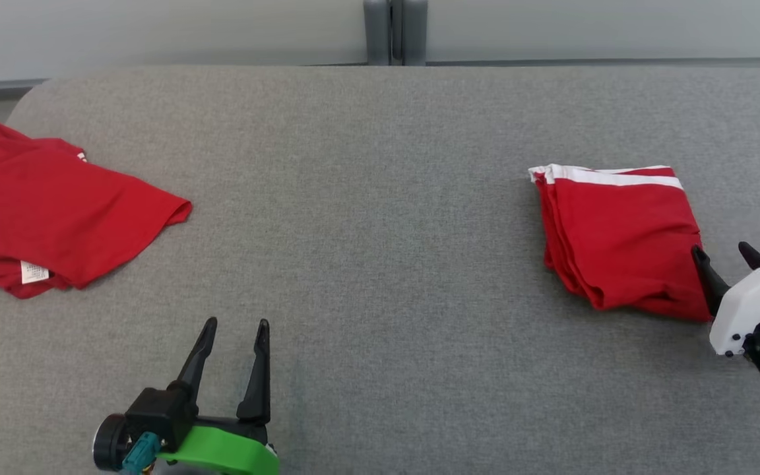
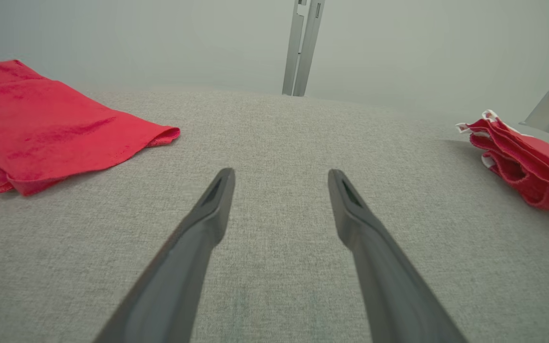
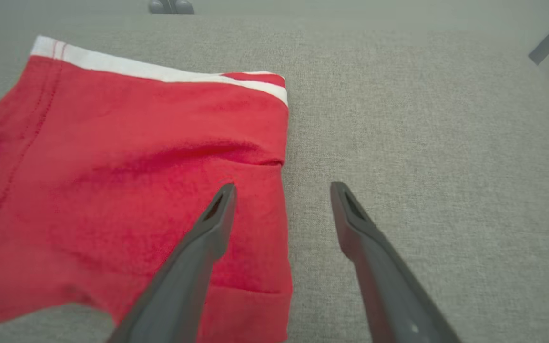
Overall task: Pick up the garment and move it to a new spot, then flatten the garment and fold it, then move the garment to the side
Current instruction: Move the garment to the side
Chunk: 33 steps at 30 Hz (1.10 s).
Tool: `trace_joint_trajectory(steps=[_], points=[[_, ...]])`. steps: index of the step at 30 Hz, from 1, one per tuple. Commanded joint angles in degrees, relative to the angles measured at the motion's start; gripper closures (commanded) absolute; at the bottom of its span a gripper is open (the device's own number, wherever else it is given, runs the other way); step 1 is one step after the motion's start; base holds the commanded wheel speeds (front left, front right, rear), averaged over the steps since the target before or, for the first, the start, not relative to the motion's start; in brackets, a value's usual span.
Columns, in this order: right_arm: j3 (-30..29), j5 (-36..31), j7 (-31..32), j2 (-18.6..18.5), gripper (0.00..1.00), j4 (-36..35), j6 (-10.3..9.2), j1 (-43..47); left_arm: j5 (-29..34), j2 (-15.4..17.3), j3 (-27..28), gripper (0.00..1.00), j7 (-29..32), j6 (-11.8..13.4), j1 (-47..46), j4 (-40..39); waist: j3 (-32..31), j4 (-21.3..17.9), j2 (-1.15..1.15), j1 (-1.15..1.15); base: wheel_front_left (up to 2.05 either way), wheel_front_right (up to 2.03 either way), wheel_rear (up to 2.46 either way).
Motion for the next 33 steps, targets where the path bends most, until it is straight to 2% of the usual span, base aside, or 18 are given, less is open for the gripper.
trace_joint_trajectory(steps=[1,8,9,10,13,17,22,25,28,33], points=[[0.36,1.21,0.71,-0.06,0.00,1.46,-0.09,-1.89,0.00,0.17,-0.17,0.00,-0.17,0.25,-1.21,0.28,2.91,2.56,0.00,0.00,0.00,0.00,0.00],[3.93,4.05,4.20,-0.15,0.00,9.33,-0.09,-6.09,-0.28,0.16,-1.23,0.00,-0.17,0.59,-2.52,0.56,4.20,4.34,0.00,0.00,0.00,0.00,0.00],[4.84,5.34,4.93,0.48,0.11,9.61,-0.09,-6.49,-0.32,0.16,-1.16,0.00,-0.17,0.71,-2.42,0.43,4.31,4.31,0.00,0.00,0.00,0.00,0.00],[5.26,6.99,5.26,0.85,1.00,9.57,-0.04,-6.92,-0.34,0.16,-1.02,0.00,-0.17,0.82,-2.32,0.30,4.45,4.17,0.00,0.00,0.00,0.00,0.00],[5.67,9.43,4.17,-0.76,1.00,9.15,-0.08,-8.08,-0.11,0.16,-0.55,0.00,-0.16,1.05,-1.95,-0.09,5.19,2.93,0.00,0.00,0.00,0.00,0.00],[5.12,8.65,1.44,-4.56,1.00,10.40,-0.10,-10.23,0.90,0.15,-0.12,0.00,-0.14,0.68,-2.40,-0.31,6.96,0.21,0.00,0.00,0.00,0.00,0.00],[2.46,1.84,-0.87,-12.32,1.00,15.78,-0.10,-14.63,2.52,0.15,-0.01,0.00,-0.11,-0.15,-4.35,-0.39,10.23,-2.17,0.00,0.00,0.00,0.00,0.00],[-0.73,-2.92,-3.35,-14.72,1.00,19.48,-0.10,-18.28,3.58,0.17,0.04,0.00,-0.11,-0.64,-5.20,-0.51,11.97,-2.94,0.00,0.00,0.00,0.00,0.00],[-4.96,-8.24,-6.33,-15.56,1.00,23.69,-0.10,-22.13,4.35,0.16,0.48,0.00,-0.11,-1.08,-5.59,-0.78,13.07,-3.03,0.00,0.00,0.00,0.00,0.00],[-8.79,-15.95,-7.42,-14.33,0.99,29.31,-0.10,-26.18,4.45,0.18,1.46,0.00,-0.11,-1.38,-4.78,-0.64,13.55,-2.51,0.00,0.00,0.00,0.00,0.00]])
